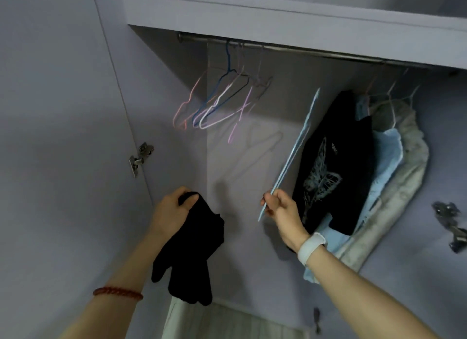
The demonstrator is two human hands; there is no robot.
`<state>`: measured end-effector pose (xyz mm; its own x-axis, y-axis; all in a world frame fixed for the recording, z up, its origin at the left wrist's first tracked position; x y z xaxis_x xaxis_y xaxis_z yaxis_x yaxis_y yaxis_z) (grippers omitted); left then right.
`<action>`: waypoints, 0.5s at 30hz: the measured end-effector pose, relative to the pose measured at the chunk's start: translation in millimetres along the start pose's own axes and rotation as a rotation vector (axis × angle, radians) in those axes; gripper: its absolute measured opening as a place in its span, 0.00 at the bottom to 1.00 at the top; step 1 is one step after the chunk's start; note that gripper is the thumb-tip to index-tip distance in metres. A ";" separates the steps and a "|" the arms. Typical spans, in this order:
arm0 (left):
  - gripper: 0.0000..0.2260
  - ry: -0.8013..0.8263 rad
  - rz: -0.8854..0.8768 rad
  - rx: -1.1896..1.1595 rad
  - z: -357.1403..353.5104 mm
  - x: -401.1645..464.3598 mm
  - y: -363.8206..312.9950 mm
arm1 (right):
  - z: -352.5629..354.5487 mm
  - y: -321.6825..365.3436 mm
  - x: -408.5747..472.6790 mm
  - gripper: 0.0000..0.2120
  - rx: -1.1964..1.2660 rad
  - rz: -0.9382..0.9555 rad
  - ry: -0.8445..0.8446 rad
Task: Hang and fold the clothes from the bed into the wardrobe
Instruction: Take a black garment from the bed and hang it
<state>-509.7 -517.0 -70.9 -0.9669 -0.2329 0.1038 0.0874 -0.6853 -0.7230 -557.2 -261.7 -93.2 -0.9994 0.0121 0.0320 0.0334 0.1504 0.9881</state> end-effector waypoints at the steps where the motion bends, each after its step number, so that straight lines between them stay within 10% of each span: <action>1: 0.05 0.016 -0.011 0.024 -6.4 -3.7 1.3 | 5.6 -9.3 -16.4 0.11 0.015 -0.018 0.008; 6: 0.09 0.078 -0.095 0.207 -23.4 -19.6 6.1 | 43.2 -39.8 -33.0 0.14 0.485 -0.292 -0.126; 15: 0.08 0.249 -0.067 0.319 -42.8 -46.9 7.0 | 105.2 -57.7 -67.9 0.14 -0.222 -0.083 -0.317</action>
<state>-474.0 -481.3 -110.0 -0.9980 -0.0327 -0.0533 0.0539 -0.8820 -0.4681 -490.5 -167.2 -168.2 -0.9458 0.3187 -0.0628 -0.0839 -0.0530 0.9951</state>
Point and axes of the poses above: each hand's wrist, its own x-axis towards the middle knuckle, its own z-axis out of the back of the hand, y = z × x, the point moved 9 cm from there along x, towards the middle knuckle, and after that the axes turned 13 degrees about x, right-handed, at the moved point
